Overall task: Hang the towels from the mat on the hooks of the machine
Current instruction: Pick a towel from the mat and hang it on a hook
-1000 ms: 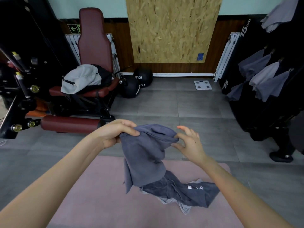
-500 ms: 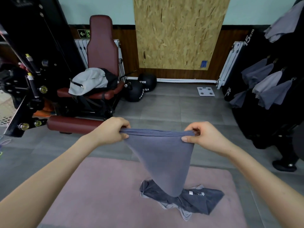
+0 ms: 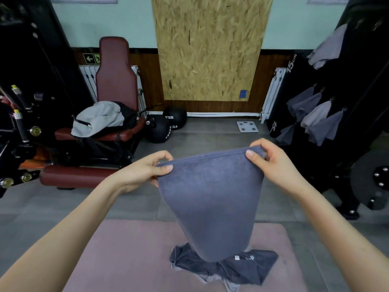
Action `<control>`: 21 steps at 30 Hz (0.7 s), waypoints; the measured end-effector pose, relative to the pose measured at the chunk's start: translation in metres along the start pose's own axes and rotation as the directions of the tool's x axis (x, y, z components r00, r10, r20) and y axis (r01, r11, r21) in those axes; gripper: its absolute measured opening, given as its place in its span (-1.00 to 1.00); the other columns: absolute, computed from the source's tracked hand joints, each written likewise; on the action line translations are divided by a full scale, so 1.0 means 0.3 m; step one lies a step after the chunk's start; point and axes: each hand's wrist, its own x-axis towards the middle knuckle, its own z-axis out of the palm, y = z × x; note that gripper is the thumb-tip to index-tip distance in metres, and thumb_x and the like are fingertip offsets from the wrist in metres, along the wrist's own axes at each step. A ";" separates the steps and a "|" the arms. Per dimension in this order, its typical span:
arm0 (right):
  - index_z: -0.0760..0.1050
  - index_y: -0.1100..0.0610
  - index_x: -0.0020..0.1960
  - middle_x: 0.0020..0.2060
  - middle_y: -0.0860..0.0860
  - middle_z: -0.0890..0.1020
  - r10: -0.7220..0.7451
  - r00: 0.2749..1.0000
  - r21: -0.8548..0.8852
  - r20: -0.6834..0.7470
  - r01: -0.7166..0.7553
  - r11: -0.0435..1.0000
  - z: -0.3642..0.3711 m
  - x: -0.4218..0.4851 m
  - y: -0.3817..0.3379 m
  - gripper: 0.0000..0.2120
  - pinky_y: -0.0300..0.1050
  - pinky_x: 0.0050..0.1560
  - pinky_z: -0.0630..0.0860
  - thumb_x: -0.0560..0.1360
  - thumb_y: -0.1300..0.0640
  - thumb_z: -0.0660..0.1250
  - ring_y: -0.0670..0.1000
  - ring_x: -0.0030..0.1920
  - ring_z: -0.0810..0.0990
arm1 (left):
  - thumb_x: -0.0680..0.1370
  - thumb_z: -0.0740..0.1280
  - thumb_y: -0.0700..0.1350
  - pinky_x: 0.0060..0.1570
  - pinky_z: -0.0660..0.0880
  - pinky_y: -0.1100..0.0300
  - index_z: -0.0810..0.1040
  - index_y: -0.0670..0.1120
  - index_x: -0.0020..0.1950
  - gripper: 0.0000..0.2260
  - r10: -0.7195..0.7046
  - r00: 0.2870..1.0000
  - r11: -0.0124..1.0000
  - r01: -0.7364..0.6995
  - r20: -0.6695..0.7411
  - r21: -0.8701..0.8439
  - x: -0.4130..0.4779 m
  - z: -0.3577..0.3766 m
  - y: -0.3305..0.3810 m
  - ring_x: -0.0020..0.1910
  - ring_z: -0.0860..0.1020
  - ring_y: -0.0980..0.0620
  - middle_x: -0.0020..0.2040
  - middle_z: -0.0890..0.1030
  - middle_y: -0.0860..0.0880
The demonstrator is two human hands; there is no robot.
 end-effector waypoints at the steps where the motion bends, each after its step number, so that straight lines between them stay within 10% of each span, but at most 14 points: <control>1: 0.48 0.04 -0.17 -0.31 -0.11 0.53 -0.006 1.000 0.037 -0.009 0.007 0.999 -0.016 0.010 -0.018 -0.91 -0.23 -0.26 0.36 0.52 0.12 0.33 -0.13 -0.27 0.45 | 0.25 0.50 0.19 -0.30 0.47 0.24 0.47 -0.01 -0.13 -0.60 0.026 0.999 0.999 -0.027 -0.022 -0.043 0.004 0.003 0.021 -0.28 0.49 0.11 -0.24 0.52 0.01; 8: 0.53 0.13 -0.12 -0.25 -0.02 0.63 -0.002 0.999 0.382 -0.038 0.016 0.924 -0.125 0.082 -0.146 -0.74 -0.31 -0.19 0.50 0.32 -0.03 0.41 -0.11 -0.21 0.59 | 0.17 0.61 -0.02 -0.08 0.55 0.20 0.62 -0.22 0.09 -0.43 0.164 0.976 0.925 -0.102 0.142 -0.365 0.021 0.005 0.219 -0.08 0.63 -0.02 -0.03 0.65 -0.14; 14: 0.61 0.07 -0.05 -0.11 -0.02 0.68 0.112 0.993 0.542 -0.049 -0.068 0.837 -0.095 0.104 -0.029 -0.44 -0.24 -0.14 0.56 0.09 -0.26 0.56 -0.09 -0.12 0.64 | 0.19 0.57 -0.18 -0.19 0.54 0.22 0.63 -0.14 -0.19 -0.75 0.182 0.947 0.821 0.001 0.264 -0.570 0.060 0.097 0.279 -0.19 0.62 0.03 -0.19 0.63 -0.06; 21: 0.45 0.19 0.29 0.19 0.11 0.59 0.267 0.898 0.449 0.351 -0.411 0.793 0.042 -0.060 0.244 -0.24 -0.19 0.18 0.43 0.15 0.00 0.56 0.04 0.20 0.54 | 0.20 0.56 -0.24 -0.10 0.56 0.16 0.52 -0.16 -0.01 -0.58 0.128 0.968 0.725 0.056 0.214 -0.686 0.116 0.090 0.259 -0.12 0.61 -0.02 -0.10 0.59 -0.10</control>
